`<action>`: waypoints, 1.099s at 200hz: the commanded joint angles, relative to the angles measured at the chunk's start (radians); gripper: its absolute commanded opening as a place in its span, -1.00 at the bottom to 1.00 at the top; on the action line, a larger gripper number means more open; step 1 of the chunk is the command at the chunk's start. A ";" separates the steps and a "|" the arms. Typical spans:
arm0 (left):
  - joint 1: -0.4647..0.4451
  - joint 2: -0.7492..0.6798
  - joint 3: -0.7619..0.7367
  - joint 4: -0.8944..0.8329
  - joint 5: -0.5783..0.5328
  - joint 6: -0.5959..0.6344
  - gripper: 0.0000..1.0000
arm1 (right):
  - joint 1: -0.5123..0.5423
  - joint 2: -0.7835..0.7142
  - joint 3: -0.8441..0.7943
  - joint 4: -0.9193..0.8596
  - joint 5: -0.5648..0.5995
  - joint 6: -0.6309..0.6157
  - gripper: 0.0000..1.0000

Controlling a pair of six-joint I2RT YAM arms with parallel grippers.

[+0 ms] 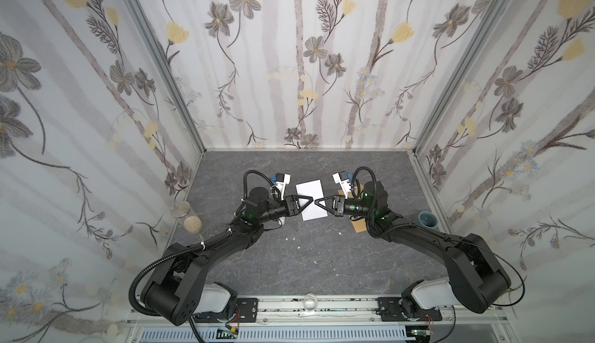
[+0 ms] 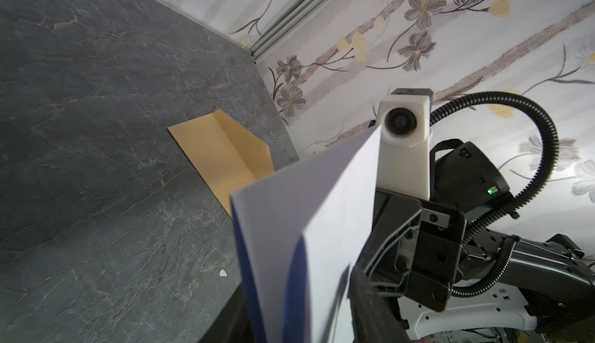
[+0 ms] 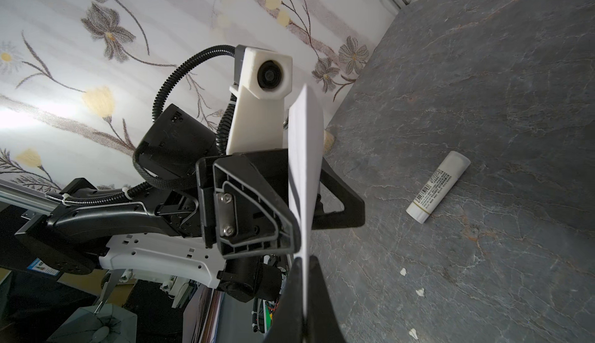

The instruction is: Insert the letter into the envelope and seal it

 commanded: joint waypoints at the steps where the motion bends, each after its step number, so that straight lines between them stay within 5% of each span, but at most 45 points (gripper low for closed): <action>1: -0.001 0.007 0.003 0.066 0.038 -0.021 -0.13 | -0.001 0.004 0.011 0.051 0.023 0.010 -1.00; 123: 0.001 0.013 -0.002 0.077 0.090 -0.029 -0.96 | 0.000 0.005 0.010 0.039 0.045 0.011 -1.00; 149: 0.002 0.015 -0.001 0.077 0.095 -0.031 -1.00 | -0.001 0.036 0.008 0.051 0.045 0.011 -0.83; 173: 0.004 0.015 -0.002 0.077 0.101 -0.032 -1.00 | -0.004 0.028 0.000 0.062 0.037 0.016 -0.37; 220: 0.007 0.019 -0.002 0.077 0.130 -0.041 -1.00 | -0.071 0.020 -0.026 0.171 -0.020 0.088 -0.24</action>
